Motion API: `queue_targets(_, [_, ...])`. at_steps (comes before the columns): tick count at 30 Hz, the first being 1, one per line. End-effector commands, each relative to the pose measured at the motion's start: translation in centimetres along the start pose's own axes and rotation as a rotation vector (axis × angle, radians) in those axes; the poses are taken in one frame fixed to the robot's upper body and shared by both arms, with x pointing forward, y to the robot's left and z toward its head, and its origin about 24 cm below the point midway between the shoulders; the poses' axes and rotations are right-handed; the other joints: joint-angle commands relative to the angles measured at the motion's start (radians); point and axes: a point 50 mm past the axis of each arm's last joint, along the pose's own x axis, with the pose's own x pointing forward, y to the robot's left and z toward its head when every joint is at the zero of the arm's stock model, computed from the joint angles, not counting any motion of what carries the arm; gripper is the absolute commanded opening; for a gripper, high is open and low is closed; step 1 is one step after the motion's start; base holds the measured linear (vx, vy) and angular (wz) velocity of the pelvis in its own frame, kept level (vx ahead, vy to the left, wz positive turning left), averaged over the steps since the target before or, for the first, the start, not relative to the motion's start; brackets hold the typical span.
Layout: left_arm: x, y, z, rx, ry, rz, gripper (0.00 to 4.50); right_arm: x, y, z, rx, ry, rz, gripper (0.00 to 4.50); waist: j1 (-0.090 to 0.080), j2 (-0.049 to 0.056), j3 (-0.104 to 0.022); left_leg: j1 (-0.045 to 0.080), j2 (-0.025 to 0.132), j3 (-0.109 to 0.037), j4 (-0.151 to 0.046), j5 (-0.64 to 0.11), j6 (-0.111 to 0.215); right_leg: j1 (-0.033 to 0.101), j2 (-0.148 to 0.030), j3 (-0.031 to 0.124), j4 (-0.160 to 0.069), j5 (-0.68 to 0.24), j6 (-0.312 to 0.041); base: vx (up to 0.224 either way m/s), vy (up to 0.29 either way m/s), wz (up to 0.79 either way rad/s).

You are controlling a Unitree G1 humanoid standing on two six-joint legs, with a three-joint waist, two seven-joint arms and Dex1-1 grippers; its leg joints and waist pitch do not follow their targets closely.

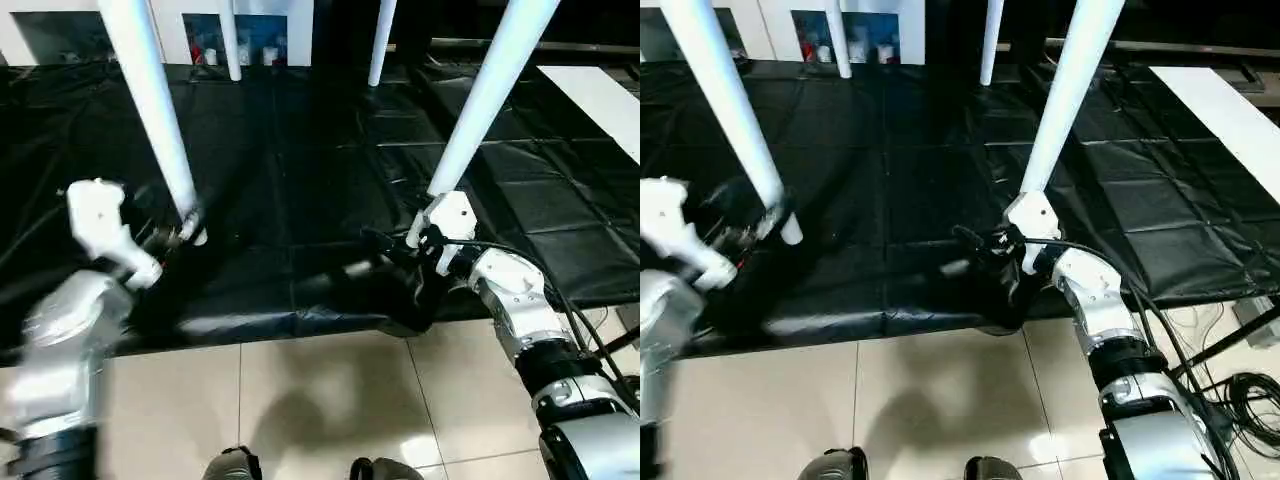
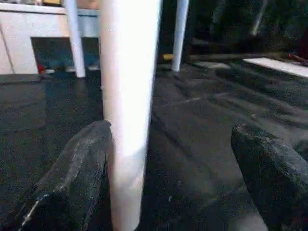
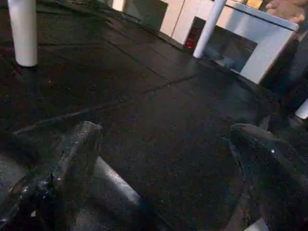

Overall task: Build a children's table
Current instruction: Flip table

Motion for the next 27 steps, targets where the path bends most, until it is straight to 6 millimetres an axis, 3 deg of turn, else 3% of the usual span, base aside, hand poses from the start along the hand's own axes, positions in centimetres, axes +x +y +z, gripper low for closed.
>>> queue_targets(1, [-1.2, 1.7, 0.1, 0.066, 0.021, 0.054, 4.44, -0.3, 0.2, 0.3, 0.002, -0.043, 0.0, 4.5, 0.0, 0.016, -0.066, 0.043, 0.029, -0.015, -0.084, -0.354, 0.01, 0.029, -0.042, 0.034, -0.07, -0.203, -0.234, 0.0, 0.0, 0.0])
queue_targets(5, [-1.6, 1.6, 0.5, 0.025, -0.013, 0.018, 4.44, -0.2, 1.2, 0.5, 0.013, -0.071, 0.015, 4.5, 0.006, 0.021, -0.066, 0.047, 0.031, -0.016, -0.088, -0.363, -0.007, 0.026, -0.046, 0.038, -0.072, -0.231, -0.22, 0.0, 0.0, 0.0])
queue_targets(12, [-2.7, -3.8, 0.5, -0.141, 0.038, -0.446, 4.44, -0.7, 3.1, 0.9, 0.05, -0.119, 0.033, 4.5, 0.009, 0.02, -0.063, 0.048, 0.031, -0.013, -0.094, -0.393, -0.018, 0.022, -0.042, 0.041, -0.072, -0.247, -0.217, 0.0, 0.0, 0.0])
queue_targets(15, [-1.0, -5.2, 0.4, -0.107, 0.027, -0.454, 4.44, -1.1, 3.5, 0.9, 0.072, -0.116, -0.005, 4.5, 0.016, 0.024, -0.058, 0.053, 0.033, -0.014, -0.098, -0.423, -0.031, 0.017, -0.041, 0.043, -0.082, -0.302, -0.186, 0.0, 0.0, 0.0])
queue_targets(16, [-0.6, -5.4, 0.4, -0.089, 0.019, -0.442, 4.44, -1.1, 3.5, 0.8, 0.08, -0.11, -0.019, 4.5, 0.017, 0.021, -0.058, 0.058, 0.032, -0.013, -0.096, -0.436, -0.039, 0.013, -0.043, 0.045, -0.085, -0.326, -0.177, 0.0, 0.0, 0.0])
queue_targets(17, [0.4, -5.5, 0.2, -0.086, 0.012, -0.405, 4.44, -1.2, 3.6, 0.9, 0.093, -0.111, -0.033, 4.5, 0.015, 0.022, -0.056, 0.05, 0.031, -0.016, -0.099, -0.43, -0.046, 0.02, -0.044, 0.044, -0.086, -0.343, -0.159, 0.0, 0.0, 0.0])
queue_targets(18, [0.4, -5.5, 0.2, -0.086, 0.012, -0.405, 4.44, -1.2, 3.6, 0.9, 0.093, -0.111, -0.033, 4.5, 0.017, 0.022, -0.059, 0.054, 0.031, -0.016, -0.097, -0.431, -0.051, 0.017, -0.045, 0.044, -0.086, -0.347, -0.155, 0.0, 0.0, 0.0])
queue_targets(19, [1.5, -5.7, -0.1, -0.066, 0.014, -0.364, 4.44, -1.3, 3.9, 1.0, 0.1, -0.115, -0.039, 4.5, 0.015, 0.021, -0.057, 0.047, 0.029, -0.018, -0.098, -0.422, -0.05, 0.021, -0.046, 0.044, -0.089, -0.357, -0.143, 0.0, 0.0, 0.0])
queue_targets(21, [4.0, -6.3, -0.9, -0.044, 0.042, -0.293, 4.44, -1.3, 4.4, 1.2, 0.107, -0.121, -0.038, 4.5, 0.013, 0.024, -0.055, 0.047, 0.027, -0.019, -0.098, -0.428, -0.054, 0.019, -0.046, 0.044, -0.092, -0.381, -0.125, 0.0, 0.0, 0.0])
queue_targets(22, [5.3, -6.9, -1.2, -0.045, 0.061, -0.264, 4.44, -1.3, 4.7, 1.3, 0.109, -0.122, -0.036, 4.5, 0.017, 0.024, -0.06, 0.058, 0.026, -0.019, -0.091, -0.439, -0.055, 0.014, -0.049, 0.045, -0.095, -0.398, -0.115, 0.0, 0.0, 0.0])
queue_targets(25, [7.1, -7.6, -1.3, -0.051, 0.088, -0.228, 4.44, -1.4, 5.0, 1.5, 0.117, -0.12, -0.038, 4.5, 0.014, 0.02, -0.065, 0.035, 0.025, -0.026, -0.095, -0.371, -0.046, 0.033, -0.051, 0.039, -0.084, -0.341, -0.121, 0.0, 0.0, 0.0])
queue_targets(27, [7.8, -7.5, -1.3, -0.025, 0.096, -0.168, 4.44, -1.4, 5.1, 1.6, 0.119, -0.123, -0.036, 4.5, 0.011, 0.022, -0.069, 0.04, 0.024, -0.021, -0.088, -0.344, -0.033, 0.031, -0.046, 0.04, -0.08, -0.262, -0.144, 0.0, 0.0, 0.0])
